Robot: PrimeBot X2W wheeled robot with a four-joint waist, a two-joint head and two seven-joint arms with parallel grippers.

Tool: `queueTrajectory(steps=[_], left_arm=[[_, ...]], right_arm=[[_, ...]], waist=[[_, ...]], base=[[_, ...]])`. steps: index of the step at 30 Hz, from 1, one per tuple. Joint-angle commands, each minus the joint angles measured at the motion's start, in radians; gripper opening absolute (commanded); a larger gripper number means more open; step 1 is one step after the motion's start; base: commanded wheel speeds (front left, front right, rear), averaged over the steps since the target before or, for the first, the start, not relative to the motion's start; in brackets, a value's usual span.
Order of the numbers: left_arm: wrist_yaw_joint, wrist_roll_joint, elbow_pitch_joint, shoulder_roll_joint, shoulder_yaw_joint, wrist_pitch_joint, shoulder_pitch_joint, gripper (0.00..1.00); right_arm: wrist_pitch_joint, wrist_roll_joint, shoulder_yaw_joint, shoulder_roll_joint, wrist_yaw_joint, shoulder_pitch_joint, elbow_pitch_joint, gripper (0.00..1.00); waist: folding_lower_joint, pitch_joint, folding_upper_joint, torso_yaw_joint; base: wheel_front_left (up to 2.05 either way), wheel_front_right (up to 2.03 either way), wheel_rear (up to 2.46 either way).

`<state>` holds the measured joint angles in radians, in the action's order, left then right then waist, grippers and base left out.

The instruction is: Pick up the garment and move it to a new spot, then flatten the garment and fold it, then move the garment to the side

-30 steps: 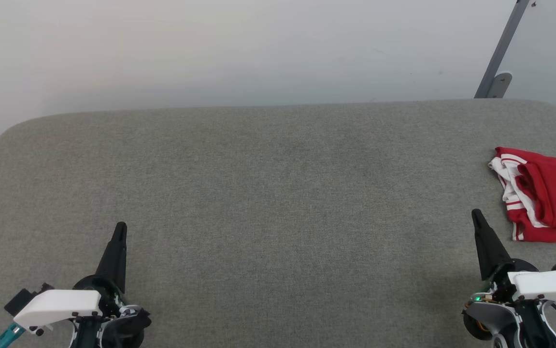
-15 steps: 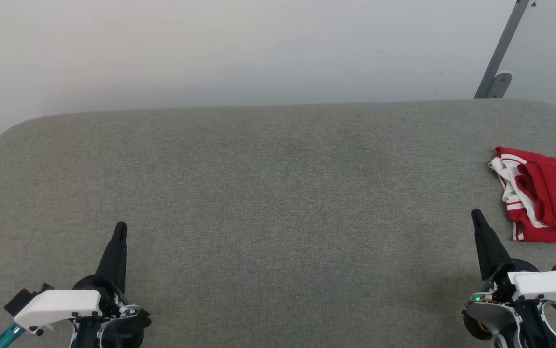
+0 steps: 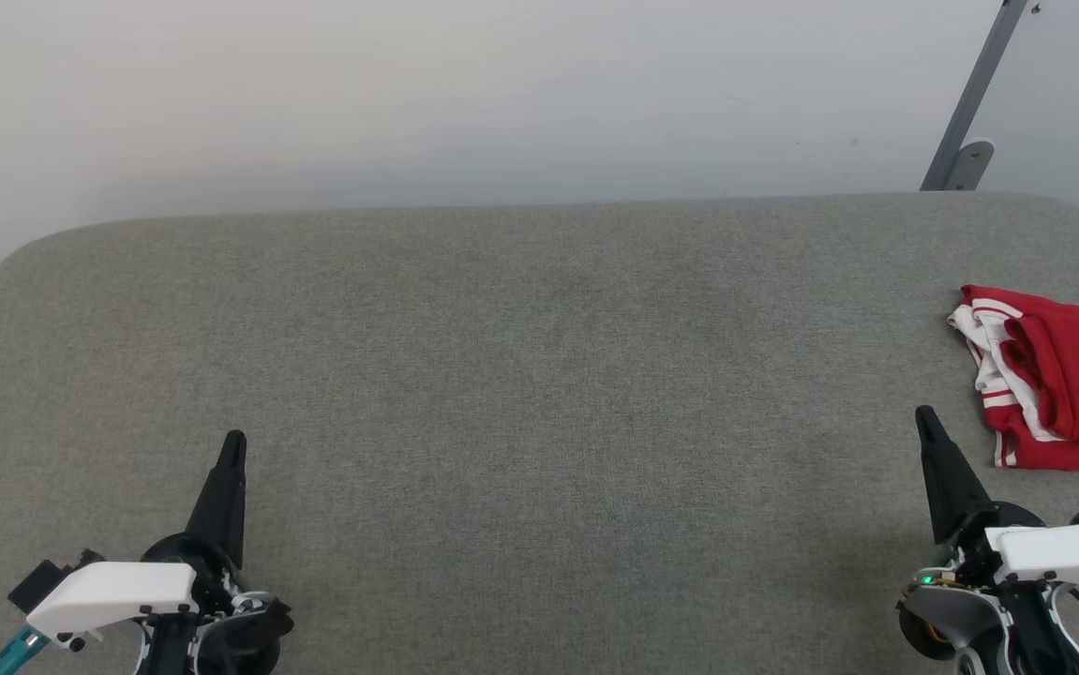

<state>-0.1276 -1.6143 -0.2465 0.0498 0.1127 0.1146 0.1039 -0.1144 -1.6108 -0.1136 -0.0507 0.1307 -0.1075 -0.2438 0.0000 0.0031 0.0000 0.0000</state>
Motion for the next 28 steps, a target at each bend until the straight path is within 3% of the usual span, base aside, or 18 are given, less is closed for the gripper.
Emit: queueTrajectory(steps=[1, 28], left_arm=[[-0.006, 0.003, 0.000, 0.000, 0.004, 0.003, 0.012, 0.00], [-0.006, 0.003, 0.000, 0.000, 0.004, 0.003, 0.012, 0.00]], right_arm=[[-0.002, -0.004, -0.001, 0.001, 0.000, -0.004, -0.002, 0.00], [-0.002, -0.004, -0.001, 0.001, 0.000, -0.004, -0.002, 0.00]], waist=[[0.0000, 0.000, 0.0000, 0.000], [0.0000, 0.000, 0.0000, 0.000]], base=[[0.00, 0.00, 0.00], [0.00, 0.00, 0.00]])
